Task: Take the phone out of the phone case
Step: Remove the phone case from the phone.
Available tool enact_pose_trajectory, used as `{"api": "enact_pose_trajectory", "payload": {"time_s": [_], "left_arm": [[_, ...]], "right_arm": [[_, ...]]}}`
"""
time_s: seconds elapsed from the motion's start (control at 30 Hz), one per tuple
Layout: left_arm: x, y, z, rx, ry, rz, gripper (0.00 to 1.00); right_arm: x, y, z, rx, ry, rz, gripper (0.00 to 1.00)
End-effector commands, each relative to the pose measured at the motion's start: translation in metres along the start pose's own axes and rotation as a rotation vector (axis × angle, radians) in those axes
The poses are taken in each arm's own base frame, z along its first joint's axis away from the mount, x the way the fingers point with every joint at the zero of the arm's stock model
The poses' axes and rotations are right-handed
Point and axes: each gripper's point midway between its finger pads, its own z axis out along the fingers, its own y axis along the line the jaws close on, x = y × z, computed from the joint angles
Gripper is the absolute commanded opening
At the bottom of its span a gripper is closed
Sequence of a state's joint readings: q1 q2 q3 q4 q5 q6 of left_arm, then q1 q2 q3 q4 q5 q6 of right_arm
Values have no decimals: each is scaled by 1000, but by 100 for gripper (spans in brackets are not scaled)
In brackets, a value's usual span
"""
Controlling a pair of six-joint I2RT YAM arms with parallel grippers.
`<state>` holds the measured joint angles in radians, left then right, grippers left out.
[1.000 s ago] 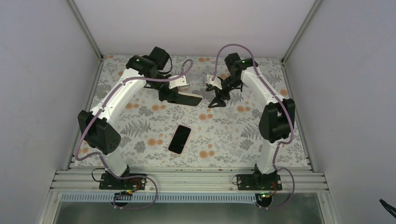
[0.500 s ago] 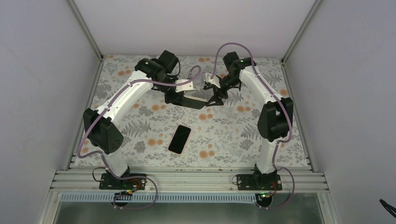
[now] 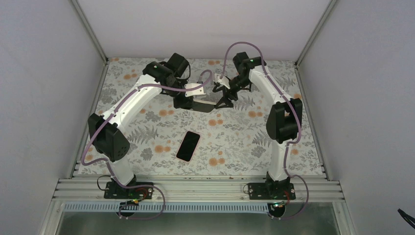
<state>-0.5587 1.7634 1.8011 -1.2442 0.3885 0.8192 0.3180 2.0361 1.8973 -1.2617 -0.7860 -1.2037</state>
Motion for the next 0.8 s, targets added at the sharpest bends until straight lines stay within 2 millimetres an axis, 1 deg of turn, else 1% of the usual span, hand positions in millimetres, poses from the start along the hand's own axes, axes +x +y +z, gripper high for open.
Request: {"api": "enact_pose_trajectory", "payload": {"time_s": [0.0,0.13,0.23,0.37,0.47,0.63,0.7,0.77], "left_arm": [[-11,-53,4,172,-6,59,2],[-10,-76,9,197,25,91,2],[-7,-85,10,195,50,98,2],[-4,-87,7,180,61,103,2],[-7,-86,5,177,50,110,2],[-11,-80,5,158,51,121,2],[-13,-75,5,142,52,121,2],[-17,-67,4,107,46,120,2]], "right_arm": [[-1,-34,-16,81,-27,-34,100],[5,-50,-26,106,-18,-30,100],[11,-65,-37,144,-1,-29,100],[17,-89,-57,219,-15,-4,100],[19,-96,-68,255,-32,7,99],[27,-97,-78,297,-29,26,99],[28,-82,-76,251,-23,23,99],[28,-62,-72,198,-27,20,98]]}}
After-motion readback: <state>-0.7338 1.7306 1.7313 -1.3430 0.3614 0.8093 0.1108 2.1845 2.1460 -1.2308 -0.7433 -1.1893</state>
